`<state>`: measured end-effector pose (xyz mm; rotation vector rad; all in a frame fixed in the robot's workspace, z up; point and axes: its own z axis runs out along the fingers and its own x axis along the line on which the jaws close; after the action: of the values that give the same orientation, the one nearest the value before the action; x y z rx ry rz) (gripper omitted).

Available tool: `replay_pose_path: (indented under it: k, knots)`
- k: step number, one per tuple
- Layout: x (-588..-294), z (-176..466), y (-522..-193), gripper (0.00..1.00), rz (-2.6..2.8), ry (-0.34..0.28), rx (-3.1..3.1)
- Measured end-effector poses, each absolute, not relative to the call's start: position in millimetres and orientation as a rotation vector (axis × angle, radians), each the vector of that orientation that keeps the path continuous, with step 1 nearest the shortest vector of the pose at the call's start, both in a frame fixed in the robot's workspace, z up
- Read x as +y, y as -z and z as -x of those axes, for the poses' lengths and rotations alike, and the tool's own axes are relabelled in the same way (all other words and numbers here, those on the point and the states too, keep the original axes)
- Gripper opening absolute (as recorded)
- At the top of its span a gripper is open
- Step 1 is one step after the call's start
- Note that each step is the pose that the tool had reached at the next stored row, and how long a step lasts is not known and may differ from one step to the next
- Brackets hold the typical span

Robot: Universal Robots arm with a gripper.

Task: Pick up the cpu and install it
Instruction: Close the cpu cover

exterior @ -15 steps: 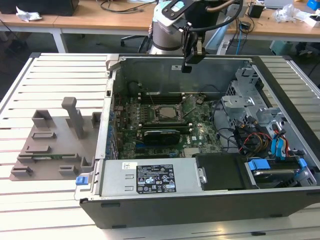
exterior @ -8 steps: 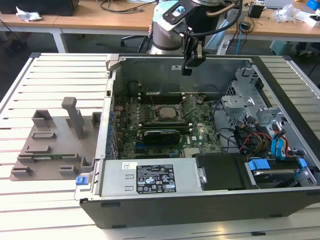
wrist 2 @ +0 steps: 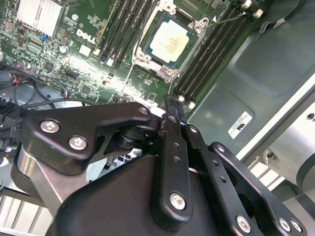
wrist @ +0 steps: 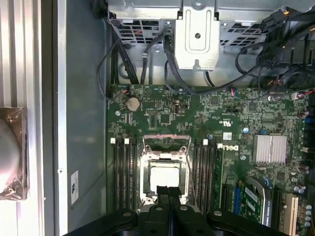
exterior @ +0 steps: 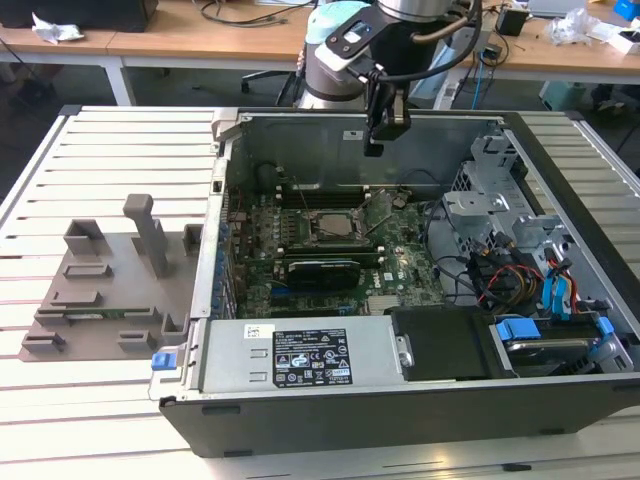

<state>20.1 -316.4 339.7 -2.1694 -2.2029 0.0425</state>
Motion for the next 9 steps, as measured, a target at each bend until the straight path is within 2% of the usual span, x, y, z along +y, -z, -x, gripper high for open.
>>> replay_pose_path:
  k: [9]
  knots:
    - [-316.3, -20.7, -330.3, 0.11, 2.169, -0.042, -2.203]
